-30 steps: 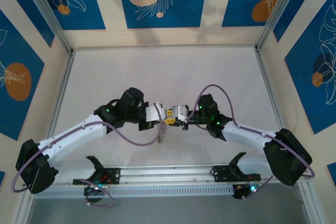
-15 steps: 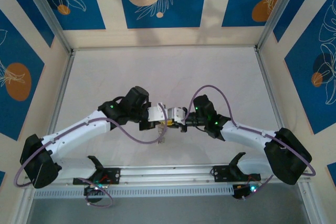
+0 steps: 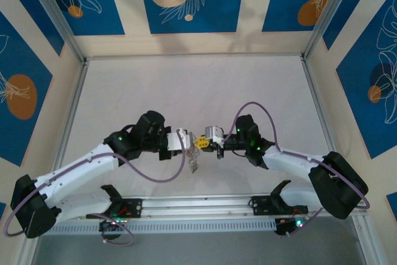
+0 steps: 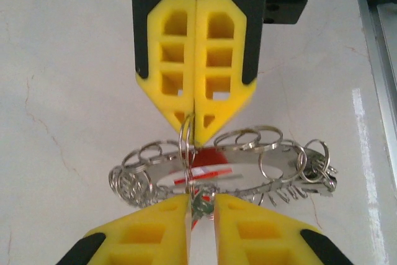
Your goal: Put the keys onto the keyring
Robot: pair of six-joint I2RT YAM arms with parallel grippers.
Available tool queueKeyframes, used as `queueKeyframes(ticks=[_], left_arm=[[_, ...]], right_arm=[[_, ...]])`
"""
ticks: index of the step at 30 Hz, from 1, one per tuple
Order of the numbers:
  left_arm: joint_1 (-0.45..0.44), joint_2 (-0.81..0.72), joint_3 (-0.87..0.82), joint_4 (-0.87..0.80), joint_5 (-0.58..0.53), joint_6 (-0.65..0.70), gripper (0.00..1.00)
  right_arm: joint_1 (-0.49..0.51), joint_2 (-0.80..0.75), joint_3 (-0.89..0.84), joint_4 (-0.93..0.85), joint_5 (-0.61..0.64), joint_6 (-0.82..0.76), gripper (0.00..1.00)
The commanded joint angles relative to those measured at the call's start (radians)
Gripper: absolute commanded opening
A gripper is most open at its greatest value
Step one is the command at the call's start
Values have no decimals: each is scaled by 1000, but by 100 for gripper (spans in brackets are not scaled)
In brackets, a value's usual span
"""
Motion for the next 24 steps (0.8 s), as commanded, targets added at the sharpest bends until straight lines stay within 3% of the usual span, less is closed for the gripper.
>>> queueKeyframes(ticks=[1, 4, 10, 24], left_arm=[[-9, -34, -43, 112, 15, -40, 18], [-9, -42, -53, 155, 32, -50, 24], [-9, -49, -62, 197, 67, -52, 27], [-8, -12, -77, 217, 47, -24, 21]], right_arm=[[-9, -20, -14, 128, -79, 42, 0], [-9, -17, -27, 173, -90, 55, 0], [-4, -10, -26, 195, -95, 58, 0], [3, 9, -20, 223, -112, 60, 0]])
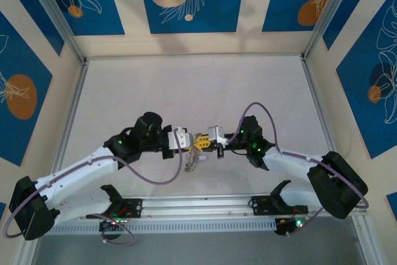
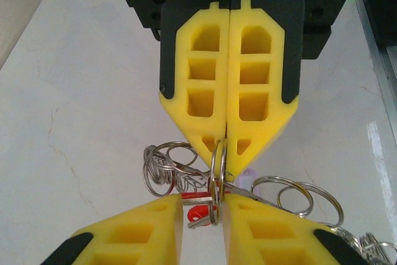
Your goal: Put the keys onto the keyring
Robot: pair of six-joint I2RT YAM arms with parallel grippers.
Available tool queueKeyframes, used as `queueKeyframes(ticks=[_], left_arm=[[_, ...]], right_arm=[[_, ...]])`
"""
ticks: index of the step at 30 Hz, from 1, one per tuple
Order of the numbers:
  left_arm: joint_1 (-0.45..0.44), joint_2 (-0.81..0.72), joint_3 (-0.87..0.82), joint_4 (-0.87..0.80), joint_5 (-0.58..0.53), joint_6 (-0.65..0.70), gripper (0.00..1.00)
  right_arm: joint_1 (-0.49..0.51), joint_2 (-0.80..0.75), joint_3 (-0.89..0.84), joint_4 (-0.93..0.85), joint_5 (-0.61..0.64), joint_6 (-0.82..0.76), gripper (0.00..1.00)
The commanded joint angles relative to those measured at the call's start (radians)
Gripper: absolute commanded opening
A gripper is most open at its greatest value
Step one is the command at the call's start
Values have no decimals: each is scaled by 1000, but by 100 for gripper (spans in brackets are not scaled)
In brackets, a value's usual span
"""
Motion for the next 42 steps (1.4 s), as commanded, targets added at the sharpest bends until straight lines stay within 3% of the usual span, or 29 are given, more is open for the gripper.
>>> queueKeyframes(ticks=[1, 6, 9, 12, 19, 21, 25, 27, 34, 39, 42], left_arm=[[-9, -1, -23, 51, 16, 7, 20], [-8, -14, -29, 86, 26, 3, 16], [-8, -16, -29, 105, 41, -8, 22], [-8, -5, -26, 105, 65, -6, 22], [-8, 9, 1, 54, 43, 5, 0], [-8, 8, 14, 27, 20, 7, 0], [-11, 23, 51, -35, -38, 8, 0], [-18, 59, 106, -117, -96, 3, 0], [-46, 160, 205, -234, -174, 29, 0], [-48, 192, 245, -259, -139, 59, 0], [-48, 199, 248, -262, -90, 67, 0]], right_arm=[[6, 8, 2, 60, -36, 6, 0], [16, 6, 12, 14, -19, -17, 0], [17, 15, 15, 13, -23, -25, 0], [20, 14, 13, 19, -15, -23, 0], [22, 11, 3, 21, -10, -28, 0], [22, 11, 3, 7, -6, -33, 0], [29, -9, 20, -99, 73, -62, 22], [35, -7, 32, -148, 117, -93, 24], [40, 5, 68, -210, 163, -113, 20], [41, 13, 69, -205, 177, -101, 18], [43, 16, 73, -207, 181, -98, 11]])
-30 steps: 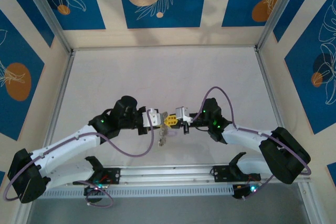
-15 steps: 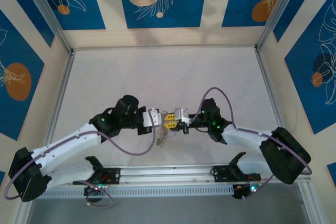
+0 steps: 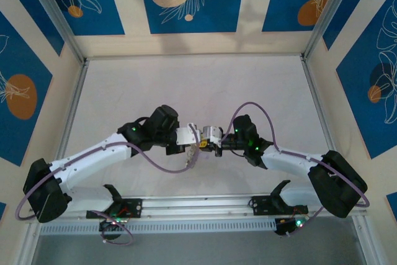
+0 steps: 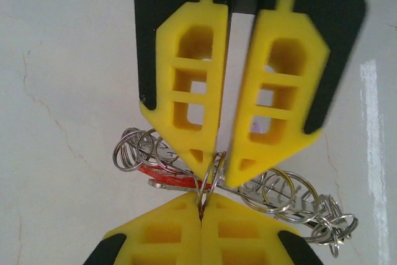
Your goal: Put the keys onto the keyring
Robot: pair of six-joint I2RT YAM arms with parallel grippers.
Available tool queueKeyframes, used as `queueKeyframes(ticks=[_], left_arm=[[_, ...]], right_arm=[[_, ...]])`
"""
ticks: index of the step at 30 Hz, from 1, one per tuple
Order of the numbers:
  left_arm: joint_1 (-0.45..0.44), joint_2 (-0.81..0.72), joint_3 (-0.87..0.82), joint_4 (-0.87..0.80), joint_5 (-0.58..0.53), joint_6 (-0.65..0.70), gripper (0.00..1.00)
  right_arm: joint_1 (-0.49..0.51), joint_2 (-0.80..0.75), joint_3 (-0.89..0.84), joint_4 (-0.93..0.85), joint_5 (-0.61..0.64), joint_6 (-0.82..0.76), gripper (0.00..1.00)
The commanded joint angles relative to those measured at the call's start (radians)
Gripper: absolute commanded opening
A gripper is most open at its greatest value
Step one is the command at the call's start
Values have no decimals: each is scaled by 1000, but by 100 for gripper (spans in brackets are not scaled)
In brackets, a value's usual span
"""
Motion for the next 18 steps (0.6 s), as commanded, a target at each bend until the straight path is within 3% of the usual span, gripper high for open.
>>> queueKeyframes(ticks=[1, 4, 11, 15, 18], left_arm=[[-12, 2, 36, -5, 75, 34, 0], [-11, -6, 25, -6, 118, 28, 0], [-7, -117, -95, 50, 86, 10, 7], [-5, -169, -158, 98, 83, 27, 3], [-5, -171, -167, 126, 70, 17, 7]], right_arm=[[10, 7, 28, -7, 1, -1, 9], [8, 13, 18, 31, -32, 6, 0], [-44, -2, -46, 220, -159, 112, 0], [-52, -14, -55, 238, -194, 118, 0], [-54, 7, -57, 288, -215, 131, 0]])
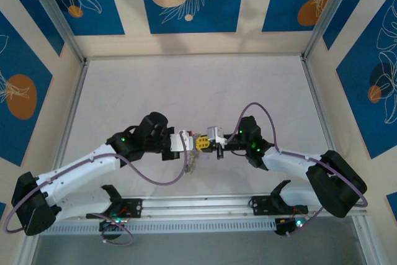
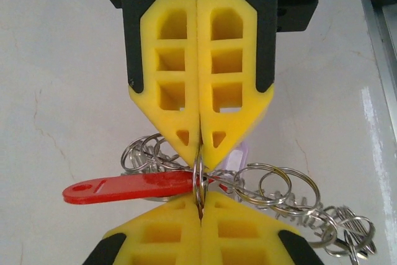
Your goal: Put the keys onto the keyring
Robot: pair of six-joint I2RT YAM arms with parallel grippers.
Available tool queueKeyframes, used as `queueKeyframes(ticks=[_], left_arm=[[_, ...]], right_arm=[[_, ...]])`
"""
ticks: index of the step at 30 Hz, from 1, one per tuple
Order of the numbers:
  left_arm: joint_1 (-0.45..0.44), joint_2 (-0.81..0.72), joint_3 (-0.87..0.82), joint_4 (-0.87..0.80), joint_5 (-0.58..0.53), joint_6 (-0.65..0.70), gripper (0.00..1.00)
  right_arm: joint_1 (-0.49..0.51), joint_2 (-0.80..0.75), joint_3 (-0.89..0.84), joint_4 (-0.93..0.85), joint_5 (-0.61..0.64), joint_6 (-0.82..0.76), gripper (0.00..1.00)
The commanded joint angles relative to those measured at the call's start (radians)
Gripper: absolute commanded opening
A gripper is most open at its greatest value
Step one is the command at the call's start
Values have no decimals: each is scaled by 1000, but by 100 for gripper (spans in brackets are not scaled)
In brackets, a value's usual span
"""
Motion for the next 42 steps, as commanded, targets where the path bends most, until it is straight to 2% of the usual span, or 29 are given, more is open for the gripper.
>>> queueKeyframes(ticks=[1, 3, 6, 11, 17, 18, 20, 21, 27, 30, 31, 36, 42], left_arm=[[-4, -8, -26, 16, 0, 1, 8], [-5, -3, -23, 22, 9, 5, 11], [-5, -2, -20, 34, 5, -6, 26], [-3, -24, -51, 92, 20, -21, 28], [-3, -50, -78, 166, 37, -38, 25], [-3, -53, -80, 167, 39, -35, 19], [-3, -58, -78, 155, 55, -21, 2], [-3, -55, -71, 143, 61, -13, 0], [-3, -13, 0, 42, 63, 15, 0], [-4, -2, 12, 35, 52, 23, 0], [-6, 2, 21, 24, 41, 25, 0], [-7, 27, 55, -21, 34, 39, 0], [-7, 48, 64, -20, 46, 37, 0]], right_arm=[[-18, 5, -7, 104, -54, 37, 0], [-17, 7, -6, 108, -55, 38, 0], [-15, 17, -12, 131, -54, 41, 0], [-14, 3, -25, 139, -50, 41, 0], [-14, 9, -27, 146, -57, 32, 0], [-14, 15, -27, 149, -56, 32, 0], [-14, 22, -19, 137, -63, 26, 0], [-14, 22, -16, 125, -64, 21, 0], [1, 16, 11, 0, -41, -23, 2], [23, 2, 37, -121, 27, -74, 18], [30, 2, 47, -156, 45, -96, 19], [43, -6, 76, -244, 92, -131, 19], [72, 9, 111, -312, 134, -173, 14]])
